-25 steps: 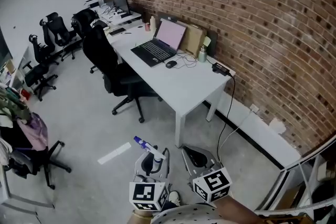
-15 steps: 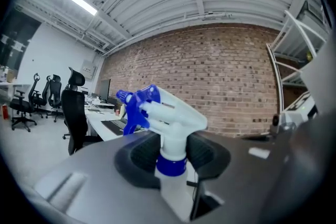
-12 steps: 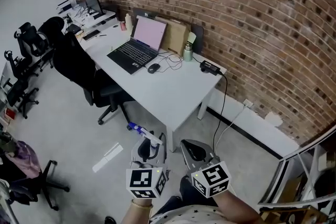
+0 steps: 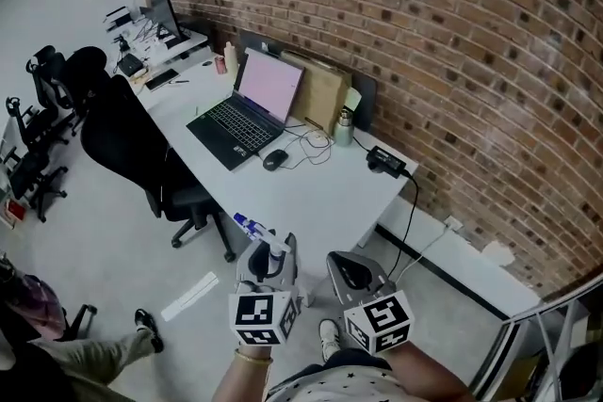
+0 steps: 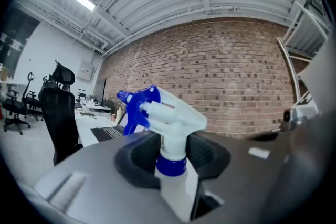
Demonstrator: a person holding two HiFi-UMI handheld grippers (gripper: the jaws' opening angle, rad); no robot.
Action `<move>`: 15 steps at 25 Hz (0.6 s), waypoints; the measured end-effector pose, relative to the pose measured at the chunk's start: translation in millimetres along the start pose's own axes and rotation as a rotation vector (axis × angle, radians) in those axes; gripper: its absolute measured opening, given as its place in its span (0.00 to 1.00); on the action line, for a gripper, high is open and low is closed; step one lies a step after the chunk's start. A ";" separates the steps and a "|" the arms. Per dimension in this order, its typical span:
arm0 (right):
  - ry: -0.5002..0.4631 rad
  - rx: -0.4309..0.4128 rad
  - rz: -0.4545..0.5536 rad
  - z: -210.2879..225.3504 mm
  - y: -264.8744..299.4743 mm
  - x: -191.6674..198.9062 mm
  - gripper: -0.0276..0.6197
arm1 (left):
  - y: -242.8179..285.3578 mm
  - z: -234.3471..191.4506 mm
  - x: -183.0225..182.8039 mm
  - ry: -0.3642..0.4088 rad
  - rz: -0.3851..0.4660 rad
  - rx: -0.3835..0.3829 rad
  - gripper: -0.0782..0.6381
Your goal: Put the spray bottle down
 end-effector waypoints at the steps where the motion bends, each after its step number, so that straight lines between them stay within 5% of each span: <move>1: -0.001 0.000 0.001 10.0 5.5 -3.1 0.04 | 14.8 -0.3 -0.4 0.003 0.007 -0.002 0.29; 15: 0.019 -0.030 -0.005 112.4 61.0 -9.2 0.04 | 156.3 15.0 19.5 0.030 0.021 0.011 0.29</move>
Point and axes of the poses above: the fingertips, and each gripper's own axes: y forward along the fingers, z to its right, x out of its underside, the point moved 7 cm from there along -y, backward along the fingers, and after that the axes turned 12 degrees about -x, right-handed, at the moved point
